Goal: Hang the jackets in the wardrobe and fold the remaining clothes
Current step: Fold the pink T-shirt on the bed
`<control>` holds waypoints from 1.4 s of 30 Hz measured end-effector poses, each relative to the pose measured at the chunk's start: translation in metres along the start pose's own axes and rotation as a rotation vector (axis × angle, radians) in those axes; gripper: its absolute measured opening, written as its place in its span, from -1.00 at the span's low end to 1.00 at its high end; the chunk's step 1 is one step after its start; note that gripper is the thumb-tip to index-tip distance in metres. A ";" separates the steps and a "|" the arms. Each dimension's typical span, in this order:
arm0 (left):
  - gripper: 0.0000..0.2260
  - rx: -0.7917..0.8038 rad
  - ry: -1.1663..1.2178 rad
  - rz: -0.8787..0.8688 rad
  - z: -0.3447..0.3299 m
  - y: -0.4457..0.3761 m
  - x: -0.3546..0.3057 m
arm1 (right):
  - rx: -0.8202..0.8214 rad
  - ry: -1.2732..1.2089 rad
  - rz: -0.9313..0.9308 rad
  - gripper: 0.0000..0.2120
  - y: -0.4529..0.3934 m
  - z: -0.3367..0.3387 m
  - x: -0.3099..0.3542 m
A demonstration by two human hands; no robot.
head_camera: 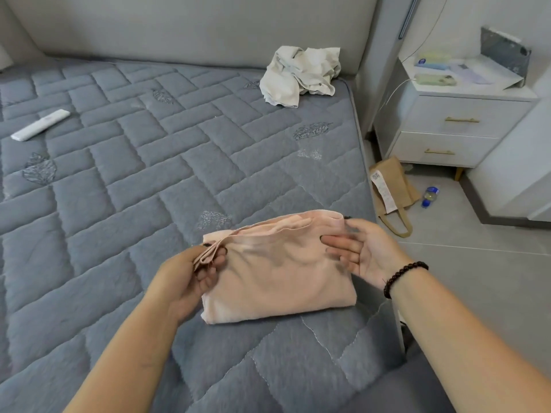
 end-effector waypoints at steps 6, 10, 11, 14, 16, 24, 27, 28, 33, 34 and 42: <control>-0.78 -0.338 -0.117 -0.312 0.026 -0.012 -0.010 | -0.320 0.187 0.172 -0.71 -0.039 0.024 -0.018; -0.82 -0.448 -0.460 -0.514 0.038 0.022 0.018 | -0.525 0.450 0.286 -0.79 -0.013 0.052 -0.048; -0.87 -0.441 -0.512 -0.520 0.041 0.026 0.028 | -0.530 0.474 0.279 -0.84 -0.010 0.054 -0.054; -0.93 -0.443 -0.666 -0.520 0.048 0.031 0.044 | -0.464 0.643 0.271 -0.92 -0.007 0.046 -0.058; -0.87 -0.436 -0.741 -0.549 0.045 0.033 0.039 | -0.448 0.702 0.287 -0.90 -0.004 0.041 -0.057; -0.81 -0.471 -0.995 -0.557 0.045 0.021 0.026 | -0.572 0.846 0.285 -0.81 0.002 0.053 -0.046; -0.86 -0.478 -1.015 -0.482 0.048 0.006 0.022 | -0.508 0.907 0.190 -0.84 -0.010 0.050 -0.050; -0.89 -0.480 -0.987 -0.491 0.045 0.004 0.017 | -0.506 0.881 0.194 -0.89 -0.015 0.049 -0.046; -0.87 -0.429 -0.970 -0.561 0.020 -0.008 -0.001 | -0.482 0.711 0.307 -0.78 -0.034 0.030 -0.016; -0.86 -0.429 -0.989 -0.585 0.016 -0.010 -0.003 | -0.477 0.738 0.316 -0.80 -0.039 0.024 -0.011; -0.91 -0.544 -1.129 -0.642 0.011 -0.012 -0.009 | -0.637 0.806 0.333 -0.81 -0.055 0.024 0.000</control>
Point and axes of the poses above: each hand's wrist, its own y-axis away from the middle knuckle, its own z-axis out of the back of the hand, x = y × z, the point moved 9 cm from there along -y, towards the middle knuckle, and after that the axes turned 7 degrees about y, right-handed, at the moved point
